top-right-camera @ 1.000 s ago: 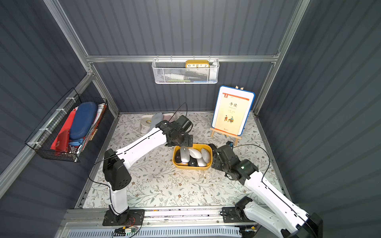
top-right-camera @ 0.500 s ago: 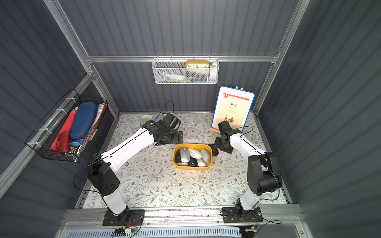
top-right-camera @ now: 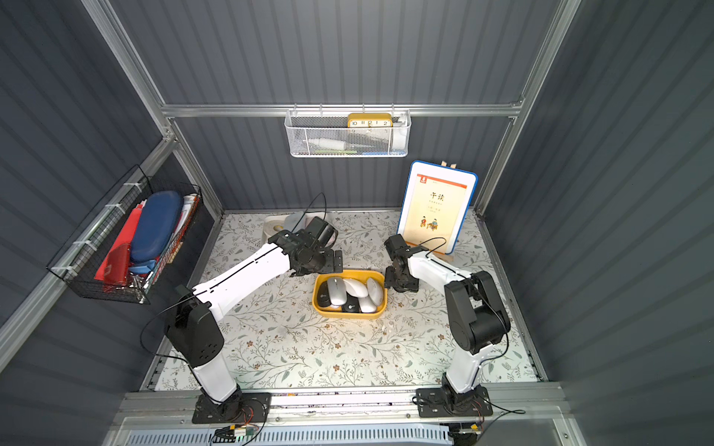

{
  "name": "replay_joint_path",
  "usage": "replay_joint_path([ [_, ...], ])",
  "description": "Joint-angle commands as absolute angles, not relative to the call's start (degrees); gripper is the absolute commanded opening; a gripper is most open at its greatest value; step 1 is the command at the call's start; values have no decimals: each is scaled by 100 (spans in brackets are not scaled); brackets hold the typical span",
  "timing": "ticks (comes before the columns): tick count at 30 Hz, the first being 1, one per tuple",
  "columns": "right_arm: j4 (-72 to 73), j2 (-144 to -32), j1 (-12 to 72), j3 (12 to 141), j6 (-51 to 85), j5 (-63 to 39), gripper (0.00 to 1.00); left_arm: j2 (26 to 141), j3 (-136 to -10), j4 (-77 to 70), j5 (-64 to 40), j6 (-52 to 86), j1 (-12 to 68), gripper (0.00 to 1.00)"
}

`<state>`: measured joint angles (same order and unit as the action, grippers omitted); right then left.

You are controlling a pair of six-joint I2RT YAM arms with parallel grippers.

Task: Put the mouse in the storage box
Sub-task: Move the storage box to the center of the board.

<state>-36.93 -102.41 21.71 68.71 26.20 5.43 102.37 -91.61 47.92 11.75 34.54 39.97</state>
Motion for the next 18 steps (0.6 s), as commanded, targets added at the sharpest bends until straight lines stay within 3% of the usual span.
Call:
replay_joint_path([
  [1,-3813,-10389,2250,7039,2673,795,69,9960,-9019,4754,1110,3351,3948,99],
  [8,-4251,-10176,2127,7201,1940,1308,77,9769,-8831,4708,1111,3367,3941,99],
  [13,-4319,-10098,1990,7370,744,380,87,9756,-8816,4622,1044,3306,3929,99],
  [18,-5082,-10630,1862,8148,-33,-346,89,9801,-8868,4570,870,3121,3929,99],
])
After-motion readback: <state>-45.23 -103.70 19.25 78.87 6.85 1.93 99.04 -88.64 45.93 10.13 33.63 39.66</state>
